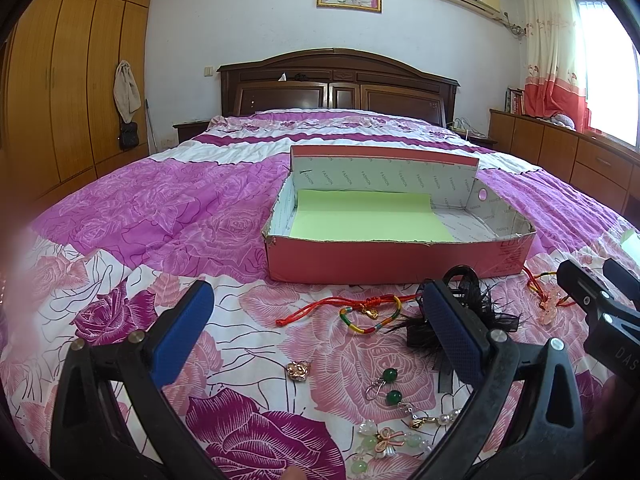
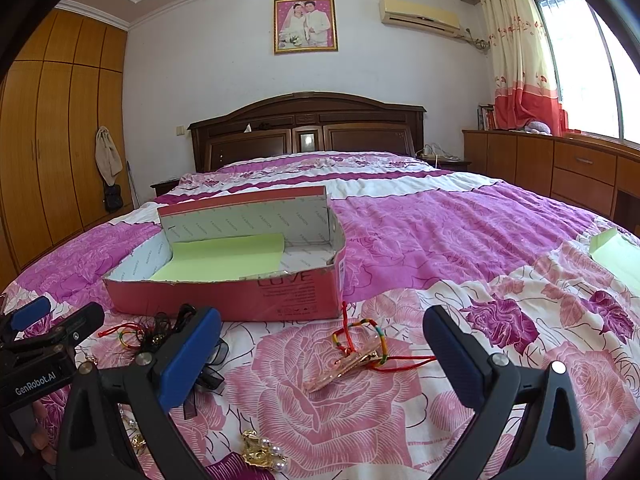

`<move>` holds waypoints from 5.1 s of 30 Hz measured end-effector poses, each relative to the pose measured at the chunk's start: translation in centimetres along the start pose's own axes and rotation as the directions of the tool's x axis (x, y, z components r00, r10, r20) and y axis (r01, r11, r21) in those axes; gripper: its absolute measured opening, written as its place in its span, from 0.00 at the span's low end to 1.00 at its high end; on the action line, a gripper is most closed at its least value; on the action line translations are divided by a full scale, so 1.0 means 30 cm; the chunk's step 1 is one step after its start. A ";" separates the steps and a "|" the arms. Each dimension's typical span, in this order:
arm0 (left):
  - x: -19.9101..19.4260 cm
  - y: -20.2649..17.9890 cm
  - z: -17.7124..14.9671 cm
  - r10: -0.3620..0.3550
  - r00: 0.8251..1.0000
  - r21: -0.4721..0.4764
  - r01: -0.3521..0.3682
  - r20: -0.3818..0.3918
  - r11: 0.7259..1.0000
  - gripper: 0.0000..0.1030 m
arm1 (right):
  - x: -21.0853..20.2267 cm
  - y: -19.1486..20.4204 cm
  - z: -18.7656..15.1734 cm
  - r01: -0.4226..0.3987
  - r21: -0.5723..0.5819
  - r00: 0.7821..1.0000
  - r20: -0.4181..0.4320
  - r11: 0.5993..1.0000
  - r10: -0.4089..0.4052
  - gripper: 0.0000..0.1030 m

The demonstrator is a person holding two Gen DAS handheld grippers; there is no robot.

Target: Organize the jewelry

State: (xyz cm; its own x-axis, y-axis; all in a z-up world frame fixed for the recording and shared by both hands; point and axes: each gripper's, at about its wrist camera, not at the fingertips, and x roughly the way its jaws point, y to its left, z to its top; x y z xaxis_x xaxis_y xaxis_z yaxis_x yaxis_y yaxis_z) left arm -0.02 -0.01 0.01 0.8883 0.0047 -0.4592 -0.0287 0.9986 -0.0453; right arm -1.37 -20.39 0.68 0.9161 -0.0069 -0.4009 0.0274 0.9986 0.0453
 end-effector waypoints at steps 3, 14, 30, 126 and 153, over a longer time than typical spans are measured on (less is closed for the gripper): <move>0.000 0.000 0.000 0.000 1.000 0.001 0.000 0.001 1.000 0.95 | 0.000 0.001 0.000 0.000 -0.001 1.000 0.001 1.000 0.000 1.00; 0.000 0.000 0.000 0.000 1.000 0.001 0.000 0.002 1.000 0.95 | -0.001 0.004 0.000 0.001 -0.003 1.000 0.001 1.000 -0.001 1.00; 0.002 0.004 0.012 -0.008 1.000 -0.003 0.008 -0.006 1.000 0.95 | -0.005 0.004 0.025 -0.016 0.001 1.000 0.008 1.000 0.016 1.00; 0.140 -0.009 0.100 -0.195 0.911 0.018 0.216 -0.363 0.976 0.00 | 0.288 -0.119 -0.004 -0.037 0.239 0.777 -0.604 0.970 0.178 0.29; 0.076 -0.006 0.257 -0.202 0.953 0.025 0.213 -0.228 0.977 0.00 | 0.126 -0.039 0.190 -0.263 0.182 0.847 -0.427 0.948 0.317 0.10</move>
State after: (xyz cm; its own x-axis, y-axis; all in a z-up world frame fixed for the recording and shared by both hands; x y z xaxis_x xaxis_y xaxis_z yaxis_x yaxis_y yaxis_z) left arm 5.53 0.23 5.81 0.7476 -0.2089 -0.6304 0.1722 0.9778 -0.1198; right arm 4.34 -21.88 4.33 0.6140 0.3328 -0.7157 -0.1422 0.9386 0.3144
